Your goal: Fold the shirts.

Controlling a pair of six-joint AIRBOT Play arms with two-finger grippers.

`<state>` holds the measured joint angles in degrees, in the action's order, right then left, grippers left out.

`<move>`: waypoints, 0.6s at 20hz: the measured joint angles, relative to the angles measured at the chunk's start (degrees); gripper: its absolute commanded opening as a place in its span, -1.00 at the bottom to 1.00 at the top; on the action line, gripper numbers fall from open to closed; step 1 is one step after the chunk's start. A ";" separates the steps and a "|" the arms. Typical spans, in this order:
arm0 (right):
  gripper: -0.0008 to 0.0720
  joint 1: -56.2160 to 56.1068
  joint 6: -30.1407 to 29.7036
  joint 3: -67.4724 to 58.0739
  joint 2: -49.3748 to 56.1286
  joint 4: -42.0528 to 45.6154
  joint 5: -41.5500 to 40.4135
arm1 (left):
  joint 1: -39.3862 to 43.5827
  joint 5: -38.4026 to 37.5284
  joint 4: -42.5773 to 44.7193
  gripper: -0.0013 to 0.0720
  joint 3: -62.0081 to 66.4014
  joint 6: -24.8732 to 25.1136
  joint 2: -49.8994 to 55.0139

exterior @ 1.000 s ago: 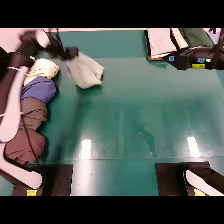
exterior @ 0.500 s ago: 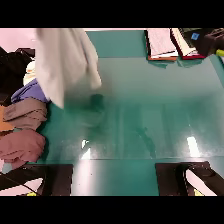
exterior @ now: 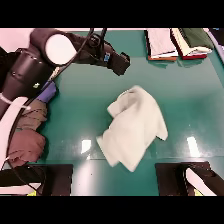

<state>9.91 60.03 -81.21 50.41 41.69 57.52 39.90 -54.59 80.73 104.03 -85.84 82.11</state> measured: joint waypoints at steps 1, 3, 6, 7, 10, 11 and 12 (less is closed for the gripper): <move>-0.93 -0.02 0.04 -0.09 0.00 0.02 0.42 | -1.29 -0.15 -0.02 0.55 -0.26 -0.63 1.07; -0.93 -0.37 0.09 -0.15 0.02 0.24 0.83 | -4.35 -1.11 -0.57 0.56 -0.90 -2.10 3.23; -0.93 -1.51 0.17 -0.22 0.68 0.33 1.29 | -7.78 -2.89 -4.57 0.55 -3.52 -3.28 7.30; -0.93 -2.01 0.20 -0.22 1.09 0.35 1.42 | -8.26 -3.37 -5.88 0.56 -4.70 -3.48 8.92; -0.93 -3.91 0.20 -0.22 3.04 0.37 1.90 | -8.74 -3.69 -11.28 0.55 -7.80 -2.99 13.81; -0.93 -4.57 0.22 -0.22 3.69 0.37 2.08 | -8.46 -3.74 -13.42 0.56 -8.55 -2.21 15.74; -0.93 -5.18 0.20 -0.22 4.39 0.37 2.25 | -8.07 -3.65 -15.23 0.56 -8.96 -1.36 17.22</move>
<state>4.73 60.23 -81.43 54.81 42.06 59.77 31.83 -58.24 65.49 95.07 -87.20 99.33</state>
